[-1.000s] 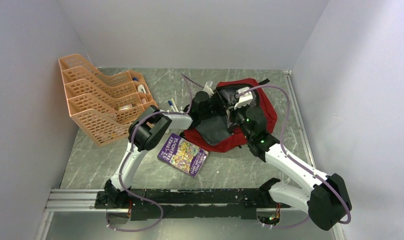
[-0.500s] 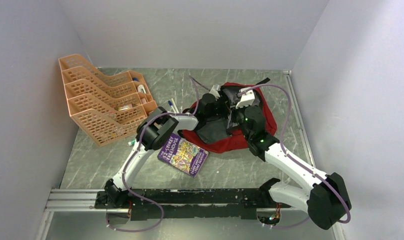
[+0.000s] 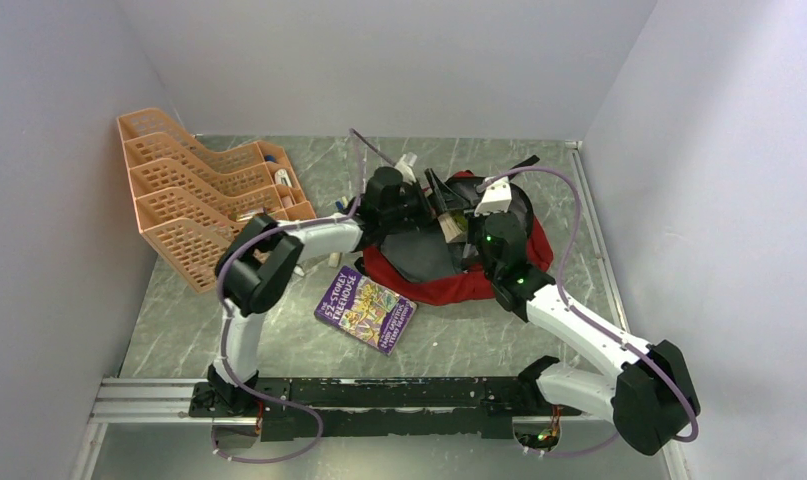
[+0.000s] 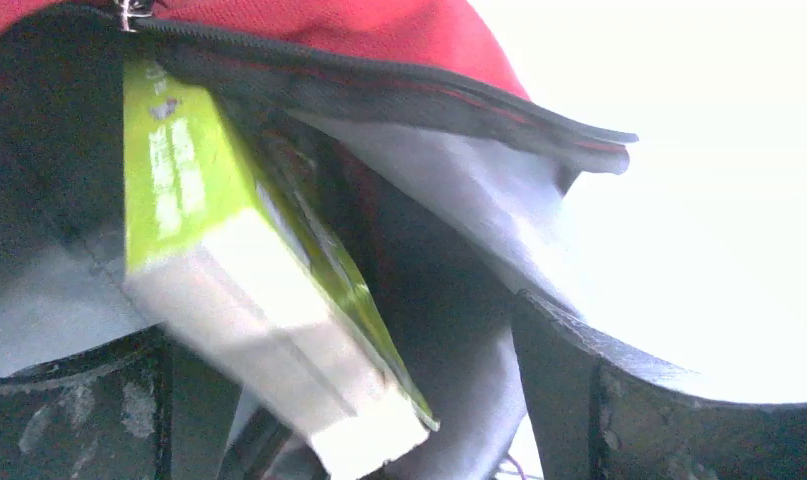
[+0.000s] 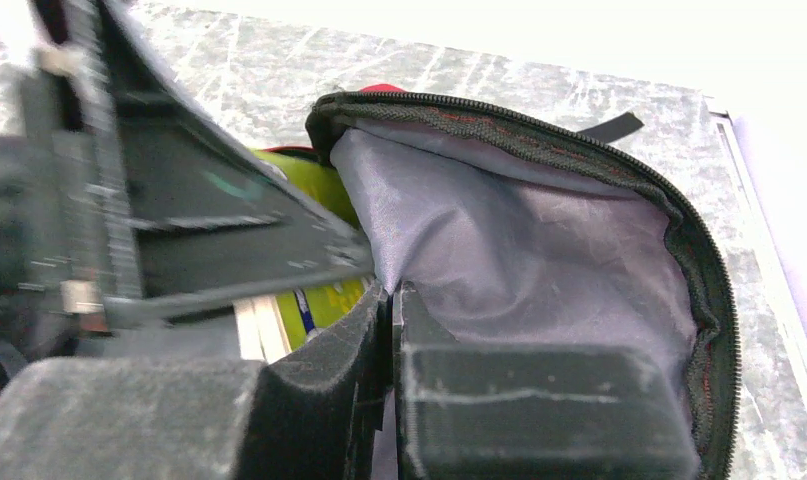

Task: Pack the student bag
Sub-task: Place the book in the student bag.

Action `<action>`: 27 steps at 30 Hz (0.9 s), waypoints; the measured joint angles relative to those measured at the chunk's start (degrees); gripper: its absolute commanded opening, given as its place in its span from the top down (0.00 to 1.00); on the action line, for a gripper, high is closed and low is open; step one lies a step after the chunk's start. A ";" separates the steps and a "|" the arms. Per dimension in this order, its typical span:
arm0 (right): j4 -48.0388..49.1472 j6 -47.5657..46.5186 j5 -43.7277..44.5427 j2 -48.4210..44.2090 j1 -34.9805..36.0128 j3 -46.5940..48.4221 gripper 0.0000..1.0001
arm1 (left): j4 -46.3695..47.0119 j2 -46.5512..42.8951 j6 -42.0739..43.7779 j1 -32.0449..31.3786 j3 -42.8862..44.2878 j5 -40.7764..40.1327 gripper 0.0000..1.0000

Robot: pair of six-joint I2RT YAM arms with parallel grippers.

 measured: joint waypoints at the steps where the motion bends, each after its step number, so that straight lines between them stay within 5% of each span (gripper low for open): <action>1: 0.00 -0.11 0.48 0.17 0.00 0.00 0.92 | -1.11 -2.08 0.98 0.46 -0.90 0.20 0.02; 7: 0.20 -0.57 2.08 0.76 -0.07 0.00 0.93 | -7.76 -11.87 7.08 2.62 -6.99 0.68 0.20; 14: 0.24 -0.48 2.67 0.76 -0.11 0.00 0.93 | -9.49 -9.92 9.57 3.13 -9.01 3.50 0.24; 25: -0.26 0.42 2.36 0.92 -0.11 0.00 0.93 | -7.89 -4.11 7.72 3.08 -11.28 5.40 0.90; 27: -0.33 0.50 2.23 1.07 -0.11 0.00 0.93 | -6.38 -3.80 7.21 3.10 -11.21 5.70 0.95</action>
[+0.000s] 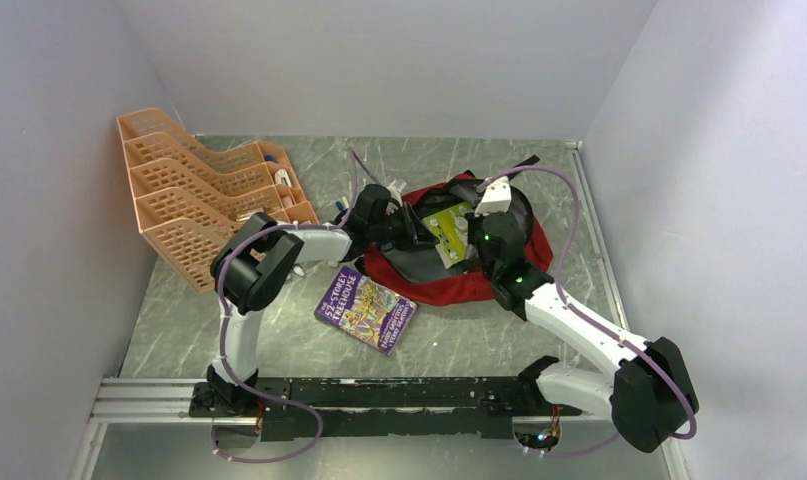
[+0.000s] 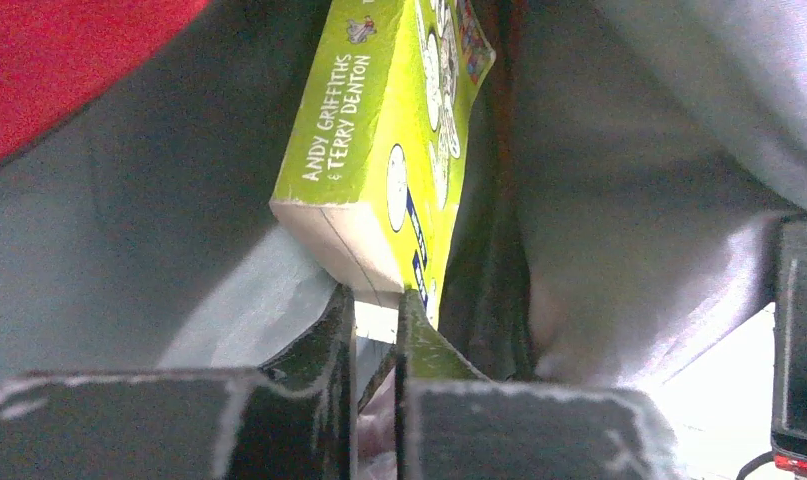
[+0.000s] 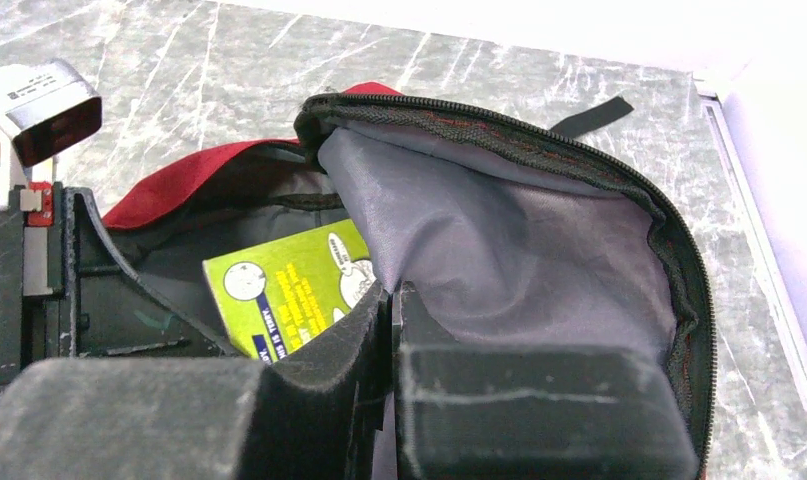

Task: Pack the student bag
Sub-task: Place the book in the student bag.

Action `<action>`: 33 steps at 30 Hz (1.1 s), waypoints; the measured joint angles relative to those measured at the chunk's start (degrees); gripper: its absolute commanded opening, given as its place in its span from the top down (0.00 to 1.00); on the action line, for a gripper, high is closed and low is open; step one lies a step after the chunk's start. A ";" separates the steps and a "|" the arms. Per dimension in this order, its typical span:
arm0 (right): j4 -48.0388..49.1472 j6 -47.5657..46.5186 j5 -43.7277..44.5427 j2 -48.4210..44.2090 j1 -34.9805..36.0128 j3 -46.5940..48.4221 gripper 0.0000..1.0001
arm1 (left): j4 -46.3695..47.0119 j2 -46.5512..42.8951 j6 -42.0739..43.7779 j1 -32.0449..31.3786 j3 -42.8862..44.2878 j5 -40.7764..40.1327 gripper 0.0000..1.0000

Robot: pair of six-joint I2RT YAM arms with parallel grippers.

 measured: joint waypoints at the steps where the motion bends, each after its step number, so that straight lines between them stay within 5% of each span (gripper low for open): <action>1: -0.09 0.04 -0.07 0.02 0.00 0.00 0.93 | 0.87 0.37 -0.46 0.00 0.20 0.28 0.95; 12: -0.55 0.15 -0.76 0.44 -0.02 0.00 0.94 | 5.62 12.57 -2.29 -3.04 16.83 3.28 0.95; 14: -0.76 0.22 -0.79 0.44 -0.02 0.00 0.94 | 5.77 13.55 -2.47 -3.48 18.67 3.37 0.87; 21: -1.05 0.28 -0.72 0.42 -0.02 0.00 0.94 | 3.78 9.07 -0.37 -3.17 12.68 1.64 0.51; 28: -1.38 0.31 -0.72 0.35 -0.02 0.00 0.94 | -0.63 -2.54 1.92 -2.75 3.80 -4.90 0.40; 33: -2.03 0.76 -0.81 0.31 -0.02 0.07 0.94 | -1.20 -1.07 1.79 -2.91 4.79 -6.45 0.41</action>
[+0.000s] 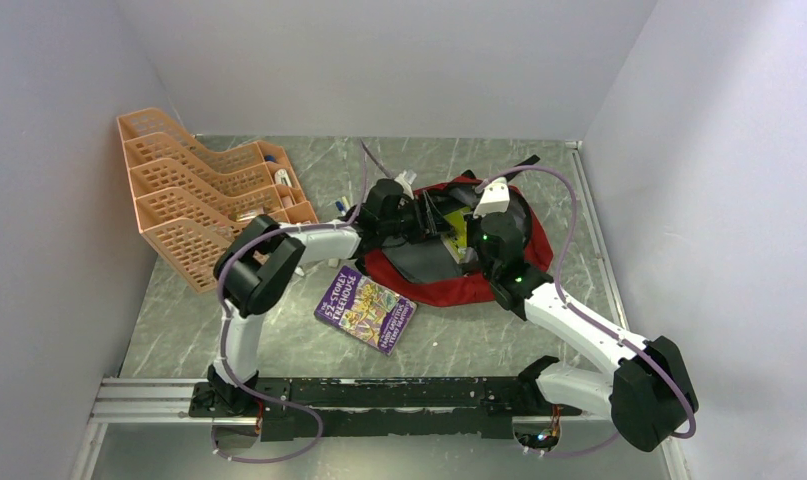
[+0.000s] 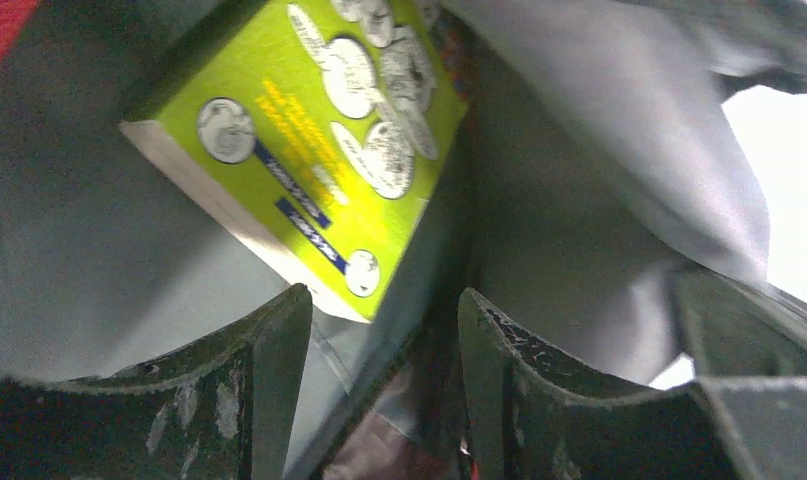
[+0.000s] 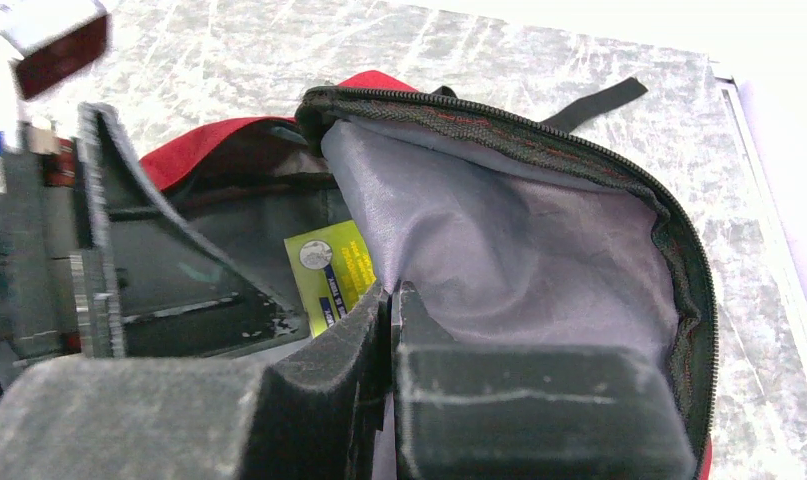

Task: Pack the student bag
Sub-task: Place the book in the student bag.

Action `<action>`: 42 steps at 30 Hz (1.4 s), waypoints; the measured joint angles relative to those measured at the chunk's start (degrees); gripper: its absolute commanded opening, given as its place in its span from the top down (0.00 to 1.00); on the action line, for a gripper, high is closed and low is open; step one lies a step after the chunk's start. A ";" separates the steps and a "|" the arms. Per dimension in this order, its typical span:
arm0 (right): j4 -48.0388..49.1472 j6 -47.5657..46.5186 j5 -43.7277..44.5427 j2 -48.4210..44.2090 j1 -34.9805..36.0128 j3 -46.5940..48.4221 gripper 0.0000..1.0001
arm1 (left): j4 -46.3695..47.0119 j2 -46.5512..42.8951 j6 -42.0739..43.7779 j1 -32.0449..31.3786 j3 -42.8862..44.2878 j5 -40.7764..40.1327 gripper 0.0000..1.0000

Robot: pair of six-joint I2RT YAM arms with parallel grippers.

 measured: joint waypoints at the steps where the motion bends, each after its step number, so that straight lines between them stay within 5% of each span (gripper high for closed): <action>1: -0.22 0.20 -0.07 0.00 0.00 0.00 0.94 | -0.42 1.27 -0.11 -0.02 0.63 -0.13 0.41; 8: -1.57 1.29 -0.85 -0.15 0.00 0.20 0.94 | -2.67 9.27 -0.98 -0.79 4.87 -0.35 0.43; 14: -2.40 1.70 -1.79 -0.50 0.00 0.44 0.94 | -2.73 14.60 -1.86 -1.81 11.93 0.42 0.55; 22: -3.52 1.68 -0.28 -1.14 -0.26 0.42 0.93 | -5.33 21.33 1.77 -4.24 23.50 2.05 0.44; 28: -3.67 0.70 5.20 -1.60 -0.24 0.42 0.89 | -7.50 11.80 5.97 -3.87 13.90 2.03 0.36; 37: -5.25 1.25 11.85 -1.60 -0.28 0.35 0.57 | -15.17 -12.57 15.54 -0.79 1.95 -0.42 0.27; 42: -12.20 5.64 11.52 -1.62 -0.37 2.08 0.49 | -22.08 -27.34 20.28 1.27 -7.10 -7.10 0.11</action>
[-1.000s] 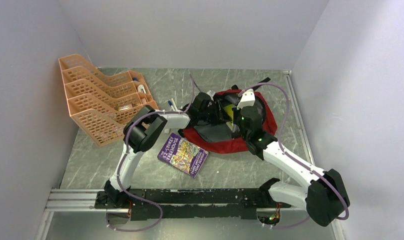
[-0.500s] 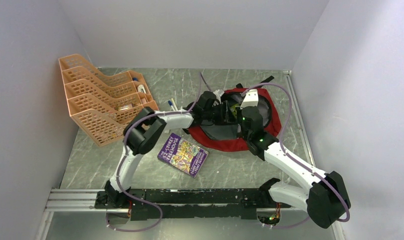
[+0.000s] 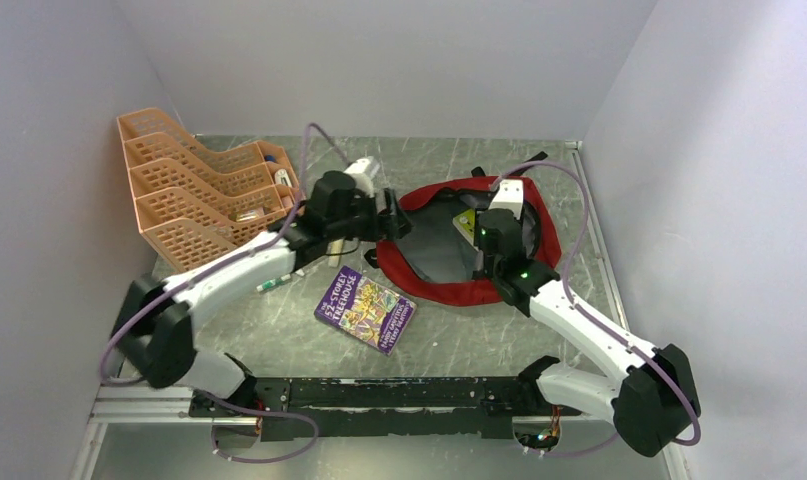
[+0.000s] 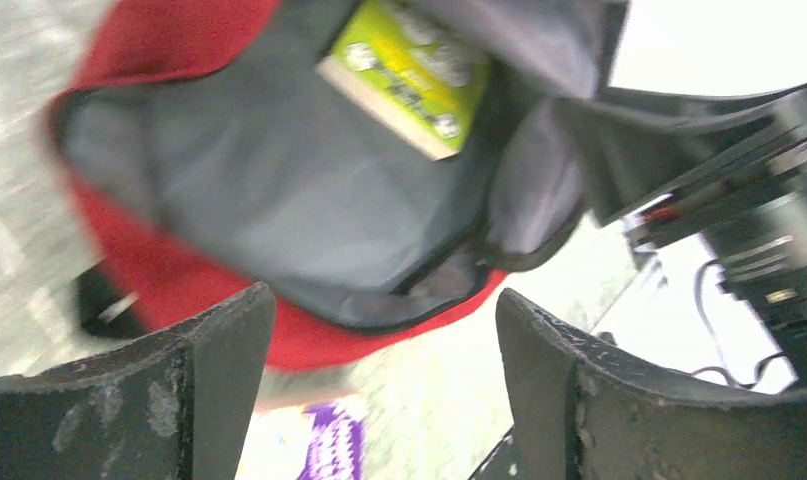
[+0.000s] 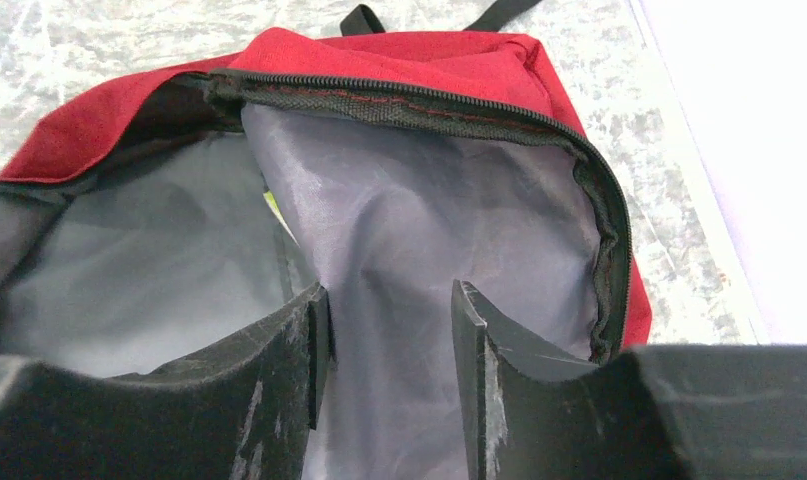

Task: Pack the student bag
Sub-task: Place the book in the student bag.

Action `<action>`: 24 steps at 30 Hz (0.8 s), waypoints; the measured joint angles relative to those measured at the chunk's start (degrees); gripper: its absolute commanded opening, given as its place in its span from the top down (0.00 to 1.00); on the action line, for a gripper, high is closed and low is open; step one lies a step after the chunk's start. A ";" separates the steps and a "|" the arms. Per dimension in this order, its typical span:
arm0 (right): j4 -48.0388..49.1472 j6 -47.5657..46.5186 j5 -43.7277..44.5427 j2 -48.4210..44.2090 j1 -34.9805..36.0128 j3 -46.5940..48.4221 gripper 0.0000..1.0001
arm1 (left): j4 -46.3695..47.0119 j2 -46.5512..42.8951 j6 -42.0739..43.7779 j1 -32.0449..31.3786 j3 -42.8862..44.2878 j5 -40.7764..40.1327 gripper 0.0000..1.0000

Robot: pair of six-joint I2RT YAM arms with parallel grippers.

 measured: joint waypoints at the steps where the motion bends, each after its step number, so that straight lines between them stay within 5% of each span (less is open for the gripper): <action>1: -2.38 1.49 -0.33 -0.04 0.00 1.11 0.49 | -1.95 -3.26 0.96 0.57 -2.05 -2.01 0.08; 12: -21.66 16.02 -6.40 -7.28 -0.04 13.09 0.26 | -19.78 -33.20 5.81 6.16 -17.84 -21.77 0.02; 24: -25.81 23.37 -25.97 -10.64 -0.13 11.45 0.26 | -24.74 -33.92 8.68 6.97 -21.90 -25.70 0.02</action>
